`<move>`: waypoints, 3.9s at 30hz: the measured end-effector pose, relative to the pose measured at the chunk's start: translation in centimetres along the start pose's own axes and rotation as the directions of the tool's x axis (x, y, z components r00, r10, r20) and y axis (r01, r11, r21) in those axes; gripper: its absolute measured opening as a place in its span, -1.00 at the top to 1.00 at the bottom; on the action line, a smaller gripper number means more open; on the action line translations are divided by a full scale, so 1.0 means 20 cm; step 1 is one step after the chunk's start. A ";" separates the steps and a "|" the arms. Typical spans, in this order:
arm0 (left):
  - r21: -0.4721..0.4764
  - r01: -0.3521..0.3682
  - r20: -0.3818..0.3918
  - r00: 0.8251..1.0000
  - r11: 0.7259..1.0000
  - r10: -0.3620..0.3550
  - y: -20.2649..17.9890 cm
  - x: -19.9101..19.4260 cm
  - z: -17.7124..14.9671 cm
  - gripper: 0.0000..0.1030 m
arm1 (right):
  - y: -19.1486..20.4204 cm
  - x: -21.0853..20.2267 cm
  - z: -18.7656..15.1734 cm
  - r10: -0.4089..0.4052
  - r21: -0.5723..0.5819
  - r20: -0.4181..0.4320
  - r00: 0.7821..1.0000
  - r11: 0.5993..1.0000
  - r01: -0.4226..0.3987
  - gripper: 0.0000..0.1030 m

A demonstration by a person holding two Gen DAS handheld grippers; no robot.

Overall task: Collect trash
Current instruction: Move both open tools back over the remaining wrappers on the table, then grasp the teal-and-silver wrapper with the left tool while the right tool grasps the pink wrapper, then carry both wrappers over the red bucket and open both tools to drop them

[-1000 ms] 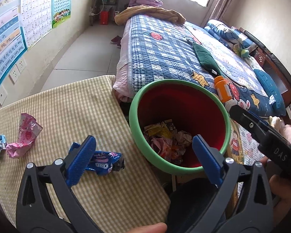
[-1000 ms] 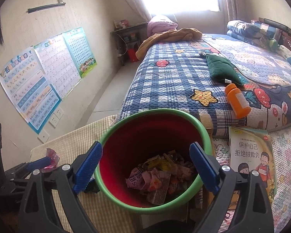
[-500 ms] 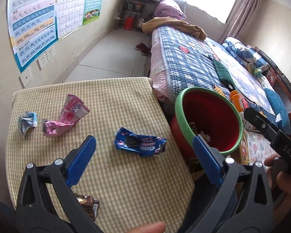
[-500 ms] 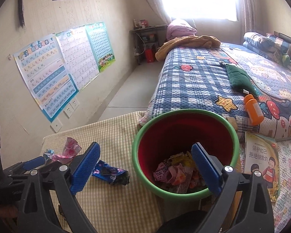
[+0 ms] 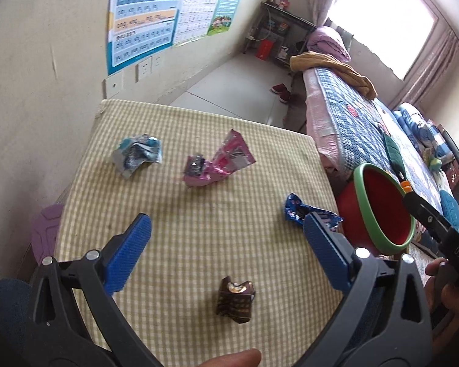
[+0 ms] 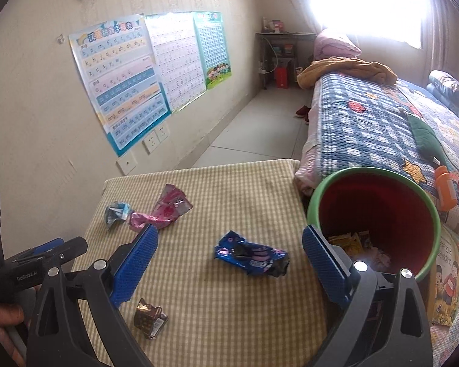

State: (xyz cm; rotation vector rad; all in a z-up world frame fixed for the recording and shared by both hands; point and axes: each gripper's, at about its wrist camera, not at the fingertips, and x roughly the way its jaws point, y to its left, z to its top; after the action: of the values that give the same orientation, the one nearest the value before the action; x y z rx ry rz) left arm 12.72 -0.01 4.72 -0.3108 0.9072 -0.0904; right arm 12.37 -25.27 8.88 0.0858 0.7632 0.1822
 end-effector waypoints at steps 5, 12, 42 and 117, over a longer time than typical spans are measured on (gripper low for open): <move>-0.076 -0.030 0.009 0.999 0.997 0.030 0.21 -0.02 -0.01 -0.89 | 0.20 0.09 -0.03 0.052 -0.056 -0.046 0.998 0.997 -0.055 -0.79; -0.160 -0.043 0.010 0.999 0.986 0.045 0.42 0.04 0.03 -0.89 | 0.40 0.23 -0.05 0.088 -0.116 -0.109 0.990 0.988 -0.100 -0.79; 0.049 -0.118 -0.150 0.981 0.992 0.124 0.69 0.72 0.31 -0.89 | 0.75 1.21 -0.15 0.027 -0.453 -0.284 0.958 0.877 -0.159 -0.78; 0.252 0.031 -0.002 0.999 0.967 -0.032 -0.46 0.00 0.03 0.22 | -0.15 -0.04 -0.04 0.073 0.000 0.030 0.997 0.997 -0.073 0.94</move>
State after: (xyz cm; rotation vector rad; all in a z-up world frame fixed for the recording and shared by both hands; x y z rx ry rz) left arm 13.77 -8.64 7.79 -0.0882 0.8780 -0.2331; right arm 11.60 -28.34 8.44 0.1170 0.7304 0.2495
